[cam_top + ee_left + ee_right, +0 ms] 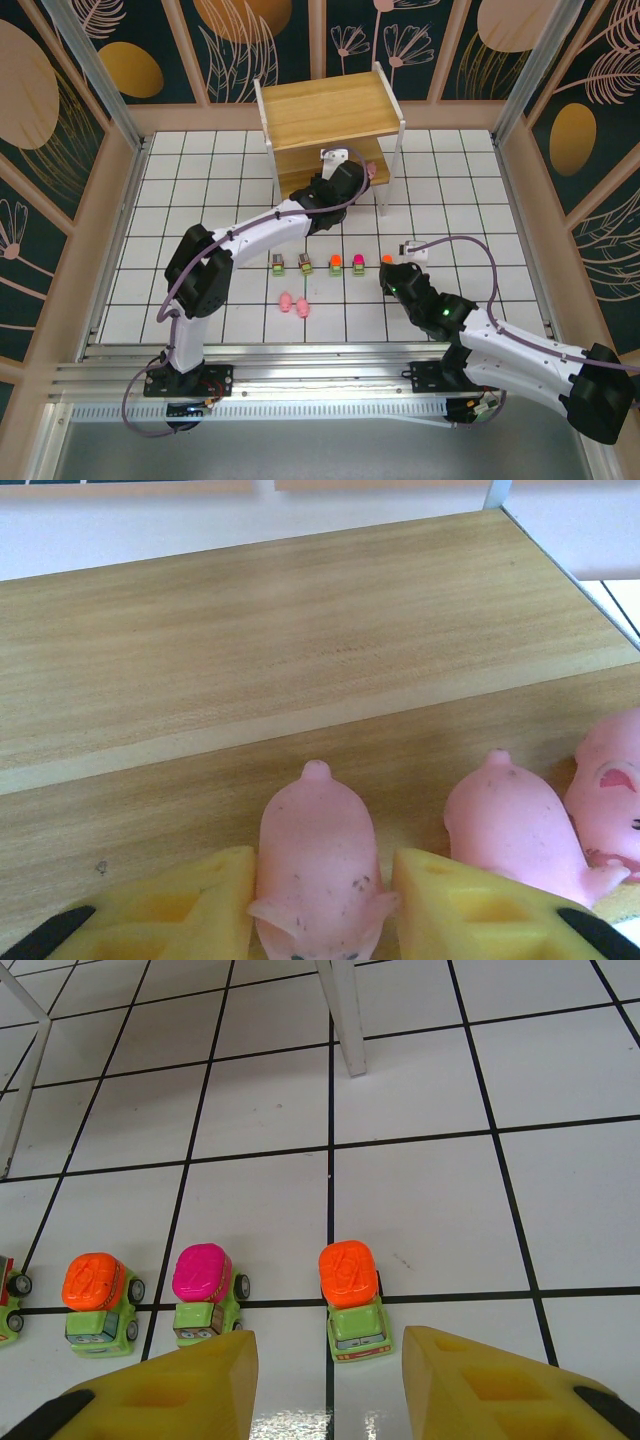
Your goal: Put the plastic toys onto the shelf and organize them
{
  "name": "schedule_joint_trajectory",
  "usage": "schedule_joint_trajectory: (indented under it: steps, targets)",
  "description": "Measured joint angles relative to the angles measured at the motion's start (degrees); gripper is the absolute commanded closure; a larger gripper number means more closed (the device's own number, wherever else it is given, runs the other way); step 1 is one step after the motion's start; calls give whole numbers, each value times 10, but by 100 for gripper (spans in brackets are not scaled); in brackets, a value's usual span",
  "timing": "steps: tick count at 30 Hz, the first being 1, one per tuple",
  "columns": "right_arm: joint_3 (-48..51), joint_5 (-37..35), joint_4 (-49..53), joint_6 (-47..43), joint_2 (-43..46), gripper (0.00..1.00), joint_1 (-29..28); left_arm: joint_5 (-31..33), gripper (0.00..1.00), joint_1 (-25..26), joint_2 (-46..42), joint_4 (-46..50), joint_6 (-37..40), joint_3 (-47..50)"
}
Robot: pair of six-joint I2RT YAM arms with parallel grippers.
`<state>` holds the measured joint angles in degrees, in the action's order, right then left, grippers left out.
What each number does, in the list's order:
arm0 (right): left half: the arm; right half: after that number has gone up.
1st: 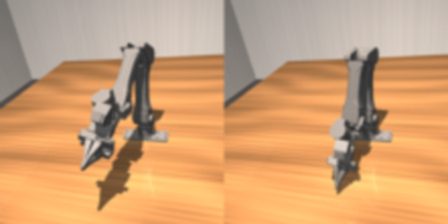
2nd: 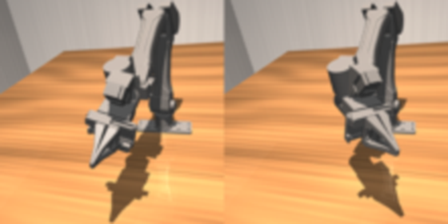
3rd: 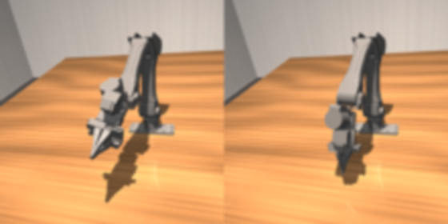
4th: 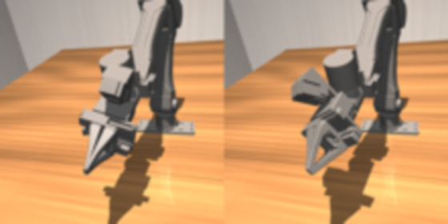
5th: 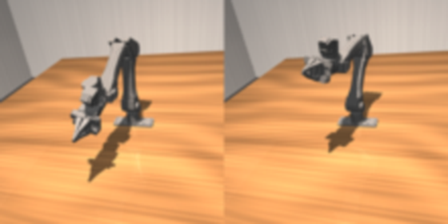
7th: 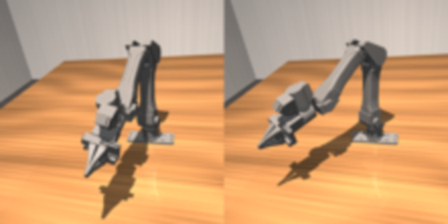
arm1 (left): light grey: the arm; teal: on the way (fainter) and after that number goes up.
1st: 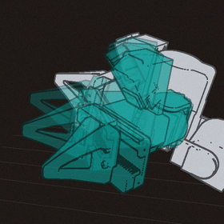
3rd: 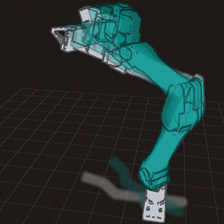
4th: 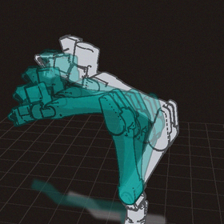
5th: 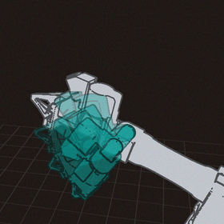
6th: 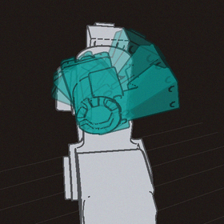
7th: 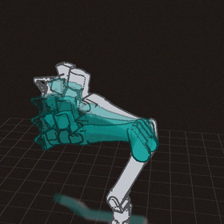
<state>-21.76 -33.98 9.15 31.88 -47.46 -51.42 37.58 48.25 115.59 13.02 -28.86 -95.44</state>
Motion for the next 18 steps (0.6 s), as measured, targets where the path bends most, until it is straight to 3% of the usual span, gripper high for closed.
schedule_joint_trajectory:
  steps: [18]
  targets:
    - [0,0,0,0,0,57,0,-2,55,0,-2,-4,2,0]
